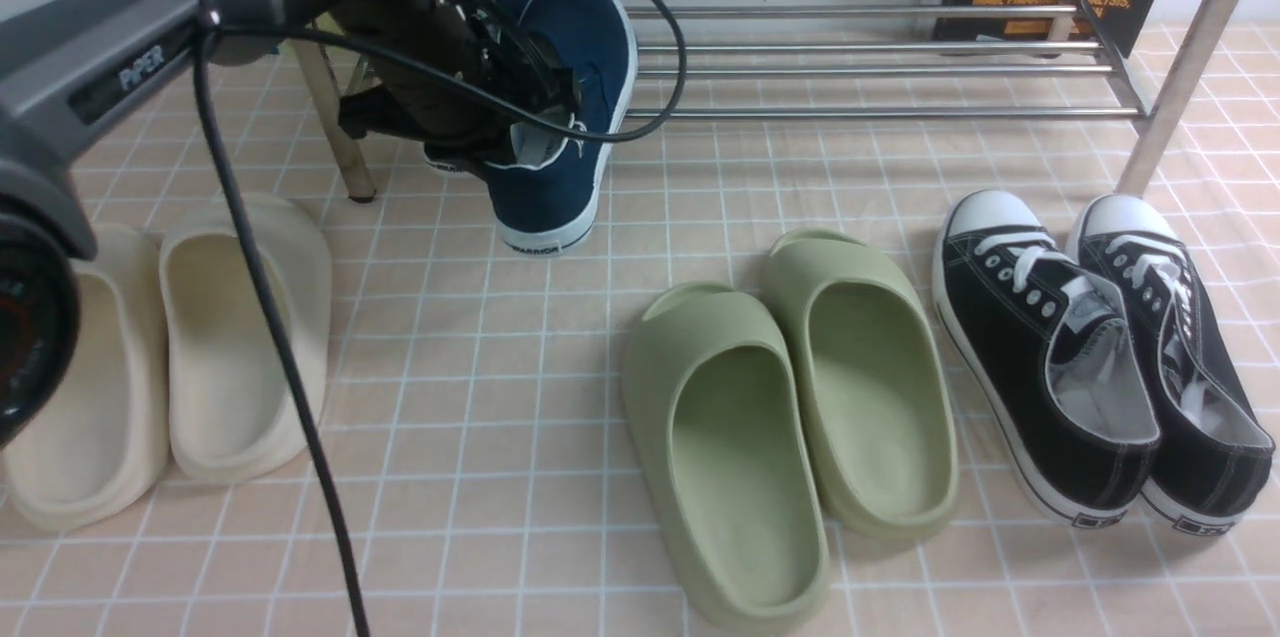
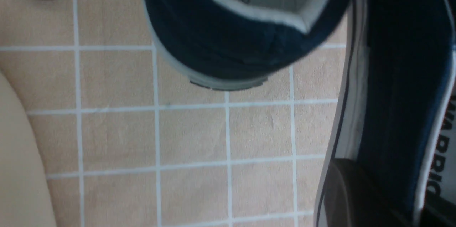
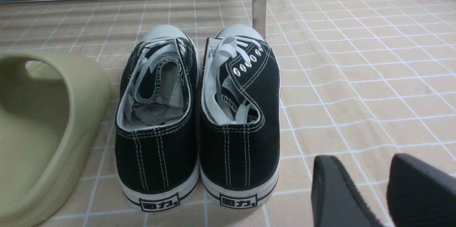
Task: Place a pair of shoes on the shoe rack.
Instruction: Use the left arm to put a shoe into the shoe rack
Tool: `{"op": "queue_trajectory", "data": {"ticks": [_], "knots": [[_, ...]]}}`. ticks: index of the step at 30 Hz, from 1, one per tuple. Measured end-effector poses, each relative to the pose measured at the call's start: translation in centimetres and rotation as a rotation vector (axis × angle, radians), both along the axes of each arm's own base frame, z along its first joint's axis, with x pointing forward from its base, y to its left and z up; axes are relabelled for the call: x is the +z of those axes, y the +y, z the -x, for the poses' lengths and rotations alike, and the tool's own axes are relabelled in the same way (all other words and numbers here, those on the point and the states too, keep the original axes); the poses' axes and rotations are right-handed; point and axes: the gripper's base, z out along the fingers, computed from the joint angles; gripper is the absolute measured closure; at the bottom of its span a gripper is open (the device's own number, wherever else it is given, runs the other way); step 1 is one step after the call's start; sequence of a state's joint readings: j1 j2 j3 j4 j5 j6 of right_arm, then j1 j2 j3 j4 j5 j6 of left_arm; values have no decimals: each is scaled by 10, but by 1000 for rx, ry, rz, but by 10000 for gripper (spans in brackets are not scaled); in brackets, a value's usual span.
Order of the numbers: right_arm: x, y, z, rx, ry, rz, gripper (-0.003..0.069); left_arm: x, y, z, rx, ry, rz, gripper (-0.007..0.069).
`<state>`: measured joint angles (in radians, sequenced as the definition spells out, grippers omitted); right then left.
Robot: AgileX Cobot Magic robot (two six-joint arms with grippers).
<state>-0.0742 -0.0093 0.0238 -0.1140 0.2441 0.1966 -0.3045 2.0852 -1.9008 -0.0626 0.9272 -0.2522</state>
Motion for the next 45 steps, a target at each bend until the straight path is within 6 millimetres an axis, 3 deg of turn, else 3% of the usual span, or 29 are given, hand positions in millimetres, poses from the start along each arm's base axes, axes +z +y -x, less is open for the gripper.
{"op": "queue_trajectory", "data": {"ticks": [10, 19, 22, 25, 26, 27, 31, 34, 37, 39, 42, 45], "knots": [[0, 0, 0, 0, 0, 0, 416, -2, -8, -44, 21, -204, 66, 576], [0, 0, 0, 0, 0, 0, 416, 1, -9, -55, 26, -266, 79, 385], [0, 0, 0, 0, 0, 0, 416, 19, -6, -48, 11, -254, 52, 305], [0, 0, 0, 0, -1, 0, 416, 43, 0, -36, -18, -246, -8, 287], [0, 0, 0, 0, -1, 0, 416, 61, 4, -28, -28, -254, -34, 289], [0, 0, 0, 0, -1, 0, 416, 63, 5, -26, -29, -255, -42, 290], [0, 0, 0, 0, -1, 0, 416, 111, 23, 10, -45, -232, -158, 361], [0, 0, 0, 0, -1, 0, 416, 123, 32, 25, -46, -196, -233, 428], [0, 0, 0, 0, -1, 0, 416, 105, 38, 29, -45, -114, -306, 535], [0, 0, 0, 0, -1, 0, 416, 74, 37, 28, -62, -14, -320, 589], [0, 0, 0, 0, -1, 0, 416, 29, 31, 27, -96, 79, -316, 622], [0, 0, 0, 0, -1, 0, 416, -1, 25, 13, -107, 15, -295, 622]]}}
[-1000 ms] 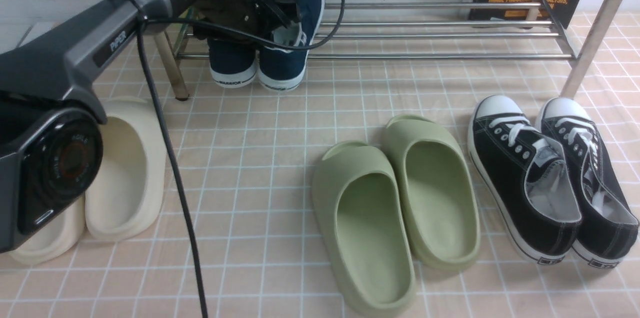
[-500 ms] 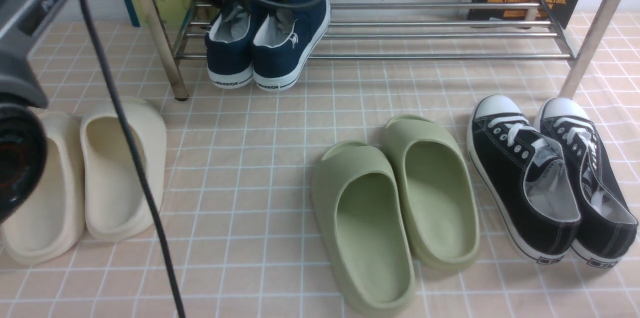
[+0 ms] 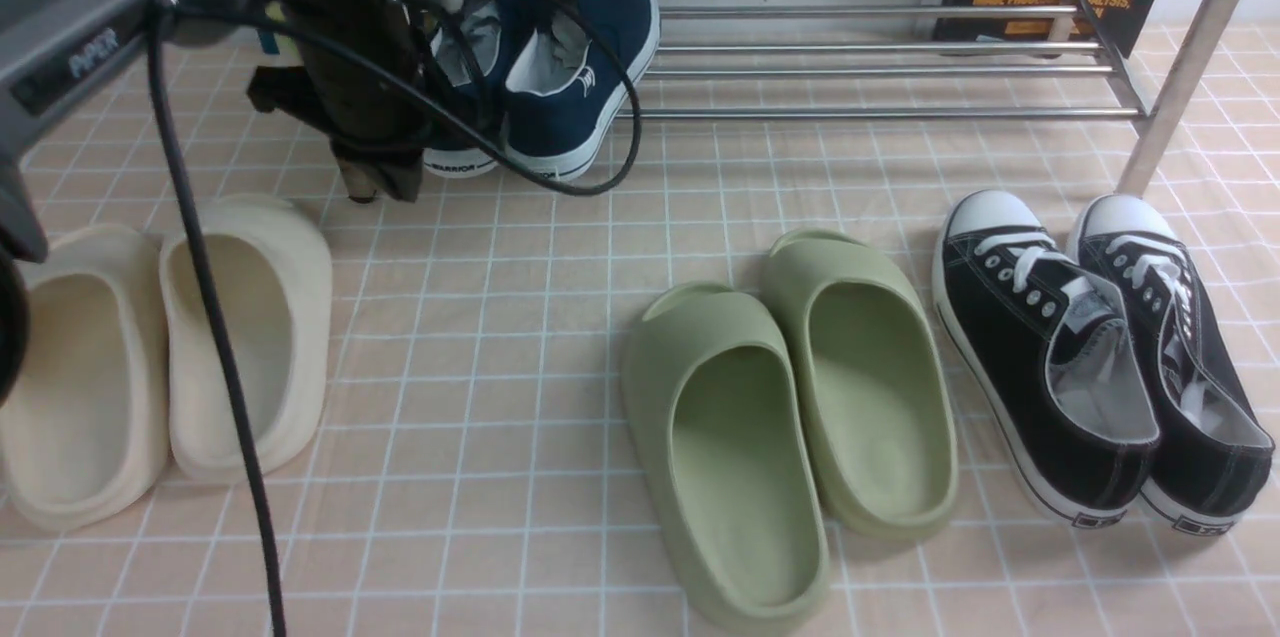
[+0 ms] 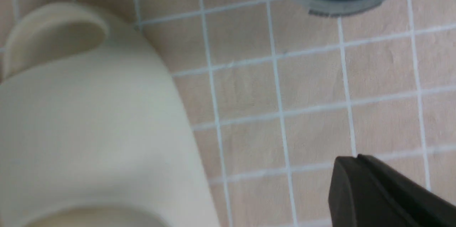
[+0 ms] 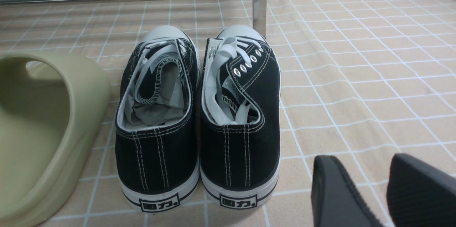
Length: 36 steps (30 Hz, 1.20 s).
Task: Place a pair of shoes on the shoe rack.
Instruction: Use the left arm to put a shoe into the shoe rack
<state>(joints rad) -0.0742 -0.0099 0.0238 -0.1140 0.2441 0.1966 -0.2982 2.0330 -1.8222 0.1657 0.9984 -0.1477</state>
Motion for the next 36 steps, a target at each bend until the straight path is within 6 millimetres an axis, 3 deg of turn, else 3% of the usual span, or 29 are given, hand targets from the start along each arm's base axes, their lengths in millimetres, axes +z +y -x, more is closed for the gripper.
{"op": "queue_trajectory", "data": {"ticks": [4, 11, 15, 19, 23, 30, 33, 36], "knots": [[0, 0, 0, 0, 0, 0, 416, -10, 0, -23, 56, -105, 68, 622], [0, 0, 0, 0, 0, 0, 416, -6, 0, -50, 105, -122, 94, 620], [0, 0, 0, 0, 0, 0, 416, 3, 0, -51, 116, -104, 87, 618], [0, 0, 0, 0, 0, 0, 416, 18, -1, -35, 62, -24, 39, 613], [0, 0, 0, 0, 0, 0, 416, 24, -15, -22, -34, 42, 47, 609], [0, 0, 0, 0, 0, 0, 416, 0, -55, -33, -118, -24, 163, 605], [0, 0, 0, 0, 0, 0, 416, -9, -62, -40, -109, -62, 203, 605], [0, 0, 0, 0, 0, 0, 416, -4, -65, -47, -80, -155, 253, 603]]}}
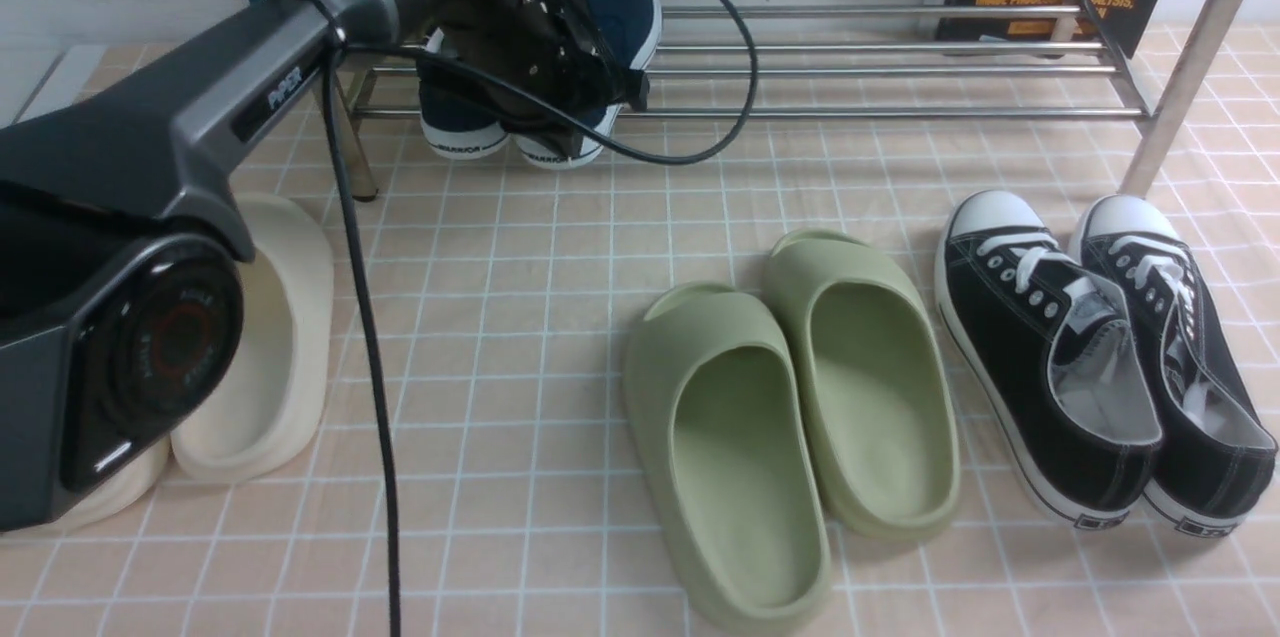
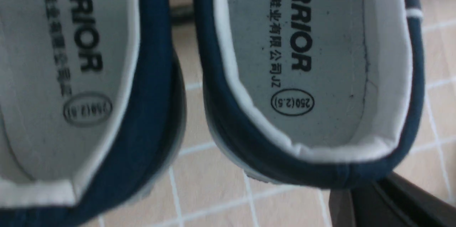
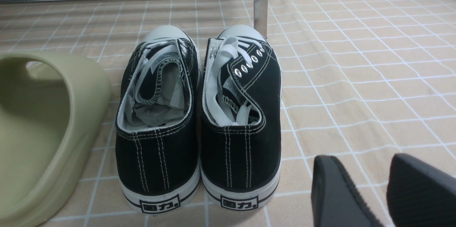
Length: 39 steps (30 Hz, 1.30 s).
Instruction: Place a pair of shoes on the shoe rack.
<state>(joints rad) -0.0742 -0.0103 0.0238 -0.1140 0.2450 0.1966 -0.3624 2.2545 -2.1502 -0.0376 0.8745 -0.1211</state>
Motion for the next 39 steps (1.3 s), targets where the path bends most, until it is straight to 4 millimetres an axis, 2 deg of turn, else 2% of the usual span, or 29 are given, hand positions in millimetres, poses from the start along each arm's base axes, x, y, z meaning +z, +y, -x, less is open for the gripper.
{"op": "queue_trajectory", "data": {"ticks": [7, 10, 11, 14, 15, 16, 17, 18, 19, 20, 21, 22, 24, 25, 26, 27, 28, 29, 30, 33, 39], "knots": [[0, 0, 0, 0, 0, 0, 416, 2, 2, -2, 28, -24, -6, 603], [0, 0, 0, 0, 0, 0, 416, 15, 7, 7, 30, 23, -41, 601], [0, 0, 0, 0, 0, 0, 416, 26, 9, 12, 28, 36, -57, 601], [0, 0, 0, 0, 0, 0, 416, 94, 26, 41, 18, -15, -117, 598], [0, 0, 0, 0, 0, 0, 416, 104, 28, 47, 17, -30, -122, 597], [0, 0, 0, 0, 0, 0, 416, 141, 38, 67, 22, -93, -130, 594], [0, 0, 0, 0, 0, 0, 416, 167, 46, 83, 27, -148, -133, 591], [0, 0, 0, 0, 0, 0, 416, 201, 57, 108, 39, -228, -124, 590], [0, 0, 0, 0, 0, 0, 416, 214, 63, 119, 48, -264, -124, 590], [0, 0, 0, 0, 0, 0, 416, 238, 73, 142, 62, -327, -116, 589], [0, 0, 0, 0, 0, 0, 416, 242, 74, 145, 63, -335, -113, 588], [0, 0, 0, 0, 0, 0, 416, 266, 89, 179, 80, -398, -103, 587], [0, 0, 0, 0, 0, 0, 416, 279, 102, 212, 90, -427, -90, 586], [0, 0, 0, 0, 0, 0, 416, 280, 103, 215, 92, -429, -88, 585], [0, 0, 0, 0, 0, 0, 416, 281, 115, 245, 101, -423, -80, 584], [0, 0, 0, 0, 0, 0, 416, 278, 118, 255, 101, -414, -75, 584], [0, 0, 0, 0, 0, 0, 416, 276, 124, 273, 104, -412, -67, 583], [0, 0, 0, 0, 0, 0, 416, 268, 126, 278, 103, -387, -73, 583], [0, 0, 0, 0, 0, 0, 416, 251, 135, 303, 112, -345, -69, 584], [0, 0, 0, 0, 0, 0, 416, 208, 153, 349, 145, -338, -36, 584], [0, 0, 0, 0, 0, 0, 416, 138, 181, 415, 261, -477, 115, 582]]}}
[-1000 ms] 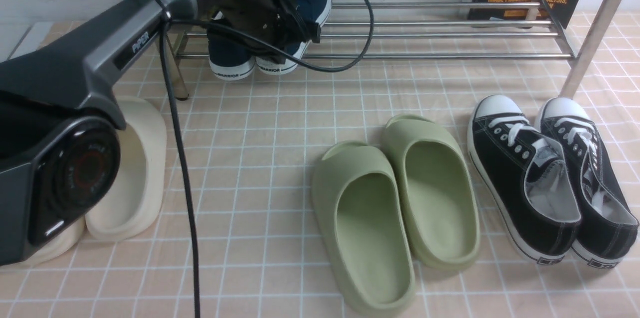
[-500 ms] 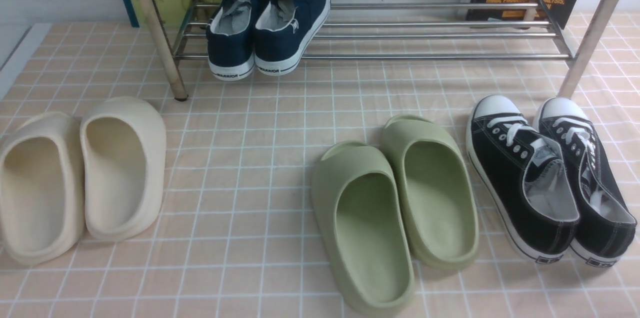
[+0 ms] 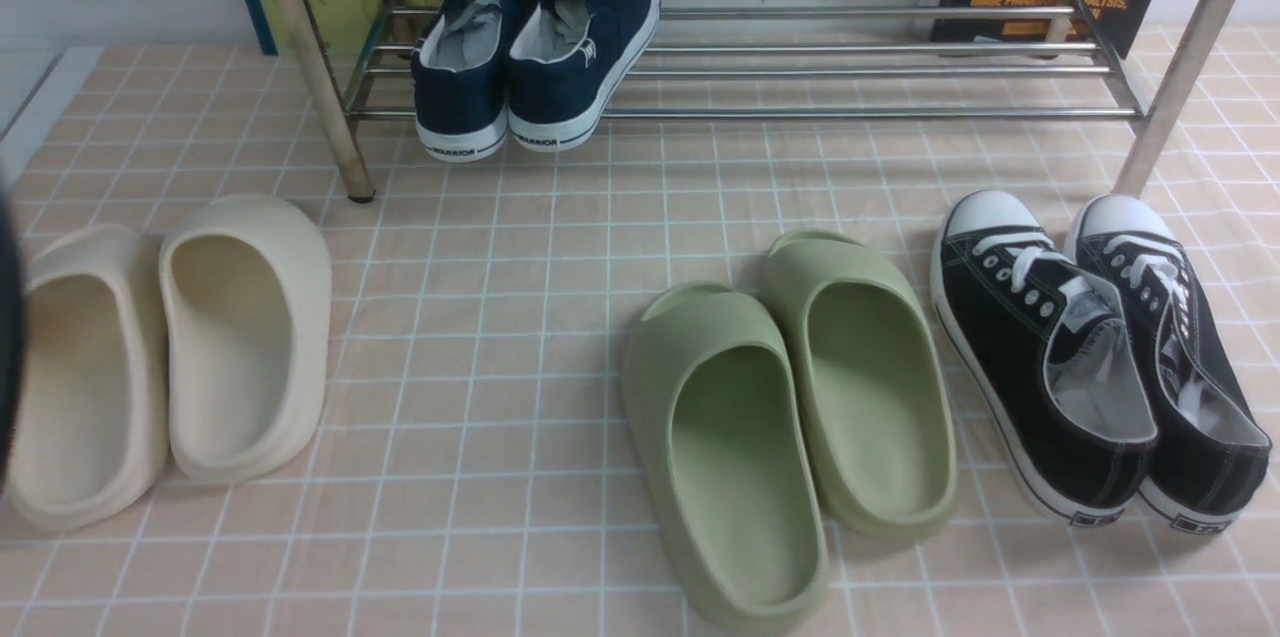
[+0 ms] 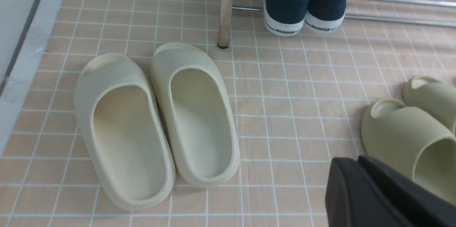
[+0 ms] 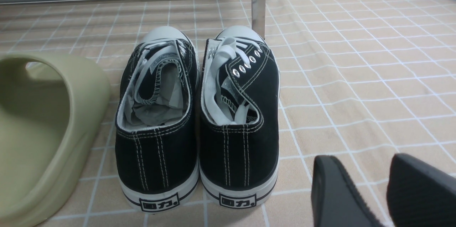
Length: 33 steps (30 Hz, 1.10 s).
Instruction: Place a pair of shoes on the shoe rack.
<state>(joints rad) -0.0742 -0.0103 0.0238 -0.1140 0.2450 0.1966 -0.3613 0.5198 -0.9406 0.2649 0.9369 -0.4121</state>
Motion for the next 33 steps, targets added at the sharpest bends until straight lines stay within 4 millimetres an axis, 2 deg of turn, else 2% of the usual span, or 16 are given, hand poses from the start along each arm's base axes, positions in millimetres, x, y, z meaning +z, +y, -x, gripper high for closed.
{"op": "queue_trajectory", "data": {"ticks": [4, 5, 7, 10, 14, 20, 23, 28, 33], "knots": [[0, 0, 0, 0, 0, 0, 416, -37, 18, 39, 30, -147, 41, 580], [0, 0, 0, 0, 0, 0, 416, -37, 18, 39, 30, -147, 41, 580], [0, 0, 0, 0, 0, 0, 416, -58, 30, 71, 32, -293, 87, 576], [1, 0, 0, 1, -9, 1, 416, -64, 36, 83, 44, -348, 98, 587], [-1, 0, 0, -1, 10, -1, 416, -61, 34, 75, 49, -333, 74, 622], [-1, 0, 0, -1, 11, -1, 416, -58, 31, 63, 60, -312, 25, 622], [-1, 0, 0, -1, 12, -1, 416, -64, 30, 59, 58, -302, 13, 622], [-1, 0, 0, -1, 12, -1, 416, -88, 19, 46, 60, -253, -30, 622], [-1, 0, 0, -1, 12, -1, 416, -131, 5, 21, 74, -326, -136, 622]]}}
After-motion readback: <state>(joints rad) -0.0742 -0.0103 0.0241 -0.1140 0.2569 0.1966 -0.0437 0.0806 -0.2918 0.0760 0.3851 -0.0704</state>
